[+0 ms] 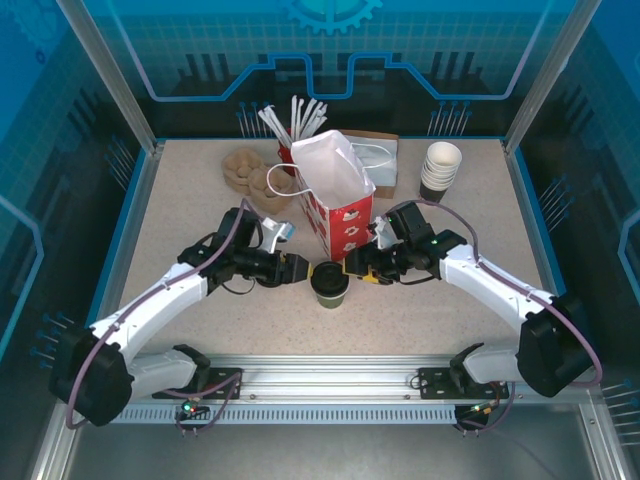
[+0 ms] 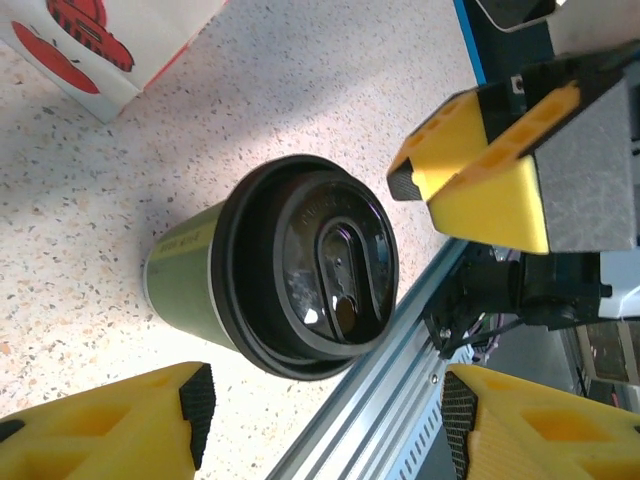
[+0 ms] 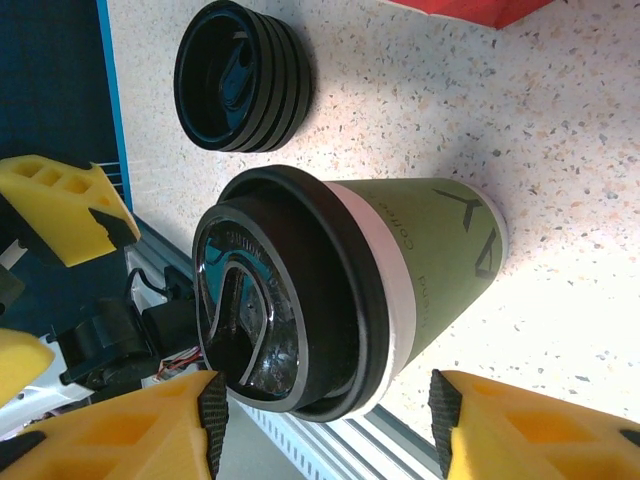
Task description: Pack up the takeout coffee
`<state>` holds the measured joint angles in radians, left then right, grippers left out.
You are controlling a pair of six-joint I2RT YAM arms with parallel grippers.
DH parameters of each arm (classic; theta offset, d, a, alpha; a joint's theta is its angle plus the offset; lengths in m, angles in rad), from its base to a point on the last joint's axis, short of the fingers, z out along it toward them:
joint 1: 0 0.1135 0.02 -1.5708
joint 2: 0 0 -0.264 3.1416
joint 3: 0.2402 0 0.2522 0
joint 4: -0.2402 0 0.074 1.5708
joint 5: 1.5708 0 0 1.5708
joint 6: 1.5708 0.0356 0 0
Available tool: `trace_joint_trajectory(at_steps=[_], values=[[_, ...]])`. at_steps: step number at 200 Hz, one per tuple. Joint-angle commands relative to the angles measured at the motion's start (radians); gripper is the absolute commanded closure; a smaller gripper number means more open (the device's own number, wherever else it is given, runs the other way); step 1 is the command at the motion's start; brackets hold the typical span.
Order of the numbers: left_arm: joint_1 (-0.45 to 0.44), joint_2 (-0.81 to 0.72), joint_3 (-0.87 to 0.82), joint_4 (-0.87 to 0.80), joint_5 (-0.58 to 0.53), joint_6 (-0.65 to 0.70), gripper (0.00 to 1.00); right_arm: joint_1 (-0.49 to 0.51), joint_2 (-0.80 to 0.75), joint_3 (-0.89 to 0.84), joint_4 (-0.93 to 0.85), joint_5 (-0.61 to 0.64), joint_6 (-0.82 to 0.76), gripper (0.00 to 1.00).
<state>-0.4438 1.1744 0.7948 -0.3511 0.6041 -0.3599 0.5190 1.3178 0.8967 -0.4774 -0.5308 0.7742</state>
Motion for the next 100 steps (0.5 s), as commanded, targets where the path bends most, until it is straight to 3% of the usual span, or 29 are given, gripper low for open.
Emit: trace_joint_trajectory(at_steps=[1,33,100], values=[[0.006,0.029,0.038,0.028,-0.023,-0.010,0.38,0.010,-0.024,-0.012,0.002,0.002,-0.010,0.41],[0.001,0.093,0.064,0.002,0.014,0.004,0.44,0.007,-0.025,-0.012,-0.010,0.009,-0.012,0.42],[-0.036,0.157,0.085,0.013,0.000,0.012,0.44,0.005,-0.026,-0.037,-0.021,0.014,-0.015,0.42]])
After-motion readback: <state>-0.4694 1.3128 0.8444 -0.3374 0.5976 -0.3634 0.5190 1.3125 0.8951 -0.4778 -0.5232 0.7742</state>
